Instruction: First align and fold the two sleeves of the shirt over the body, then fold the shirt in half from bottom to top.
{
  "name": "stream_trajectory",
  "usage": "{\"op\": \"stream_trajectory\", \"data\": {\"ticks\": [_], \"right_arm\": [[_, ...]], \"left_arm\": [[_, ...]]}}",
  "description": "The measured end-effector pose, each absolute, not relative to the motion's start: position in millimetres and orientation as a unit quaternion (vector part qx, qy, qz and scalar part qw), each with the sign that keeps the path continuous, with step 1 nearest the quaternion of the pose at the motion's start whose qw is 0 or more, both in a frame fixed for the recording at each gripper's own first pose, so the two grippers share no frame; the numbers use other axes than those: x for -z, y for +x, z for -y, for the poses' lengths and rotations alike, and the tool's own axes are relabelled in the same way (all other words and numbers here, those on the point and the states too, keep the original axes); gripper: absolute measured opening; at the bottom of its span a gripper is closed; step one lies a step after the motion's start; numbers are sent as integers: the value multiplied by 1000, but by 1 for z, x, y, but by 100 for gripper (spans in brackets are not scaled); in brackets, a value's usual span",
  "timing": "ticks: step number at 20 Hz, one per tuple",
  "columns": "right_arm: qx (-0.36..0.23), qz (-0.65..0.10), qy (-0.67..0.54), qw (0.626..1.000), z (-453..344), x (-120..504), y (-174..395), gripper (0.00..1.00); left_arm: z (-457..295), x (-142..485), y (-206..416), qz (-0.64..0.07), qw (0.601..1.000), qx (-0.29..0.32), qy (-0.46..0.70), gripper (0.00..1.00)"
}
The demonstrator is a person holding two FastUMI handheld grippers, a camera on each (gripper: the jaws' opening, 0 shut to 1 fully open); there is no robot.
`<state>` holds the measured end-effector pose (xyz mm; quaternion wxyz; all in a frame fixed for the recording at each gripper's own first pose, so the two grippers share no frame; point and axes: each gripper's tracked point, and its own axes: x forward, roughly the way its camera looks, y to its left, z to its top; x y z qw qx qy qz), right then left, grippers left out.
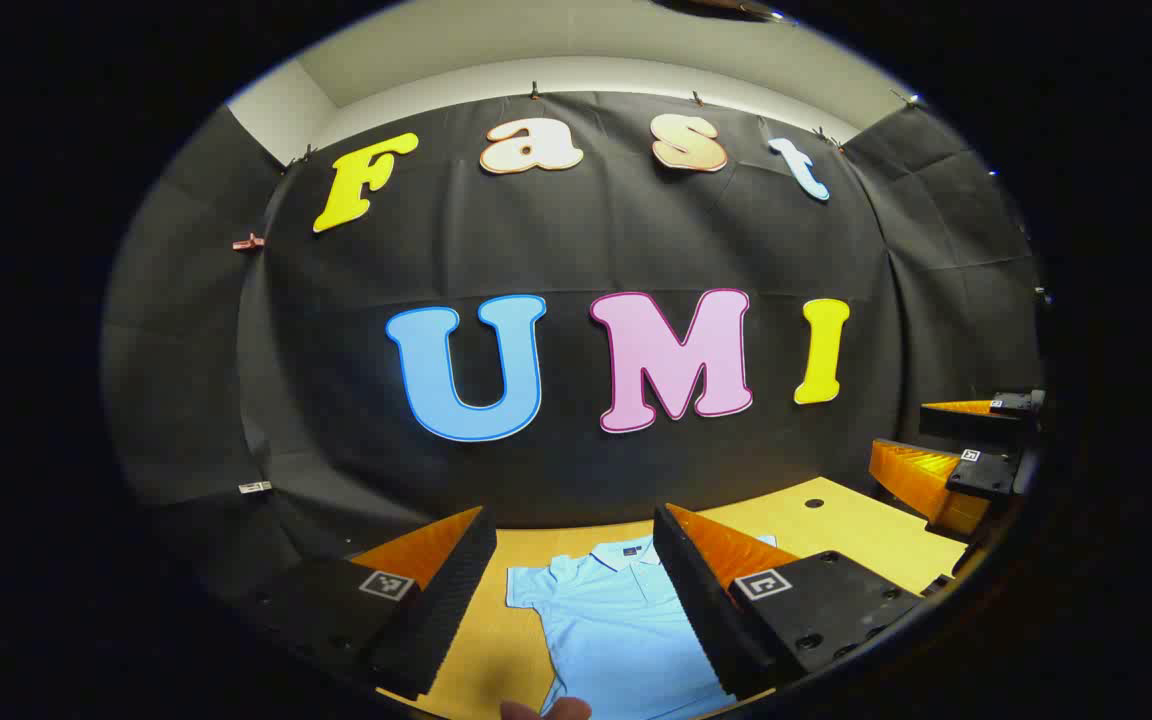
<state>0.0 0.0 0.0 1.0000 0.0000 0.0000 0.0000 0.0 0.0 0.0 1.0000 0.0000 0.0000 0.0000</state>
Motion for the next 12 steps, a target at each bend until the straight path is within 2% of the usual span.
{"op": "stream_trajectory", "data": {"ticks": [9,12], "right_arm": [[2,-4,-3,1000,-3,2,1,94],[2,-6,-3,1000,-2,3,2,96]], "left_arm": [[-2,4,0,-2,1000,3,0,100],[0,2,0,-2,1000,4,2,100]]}}
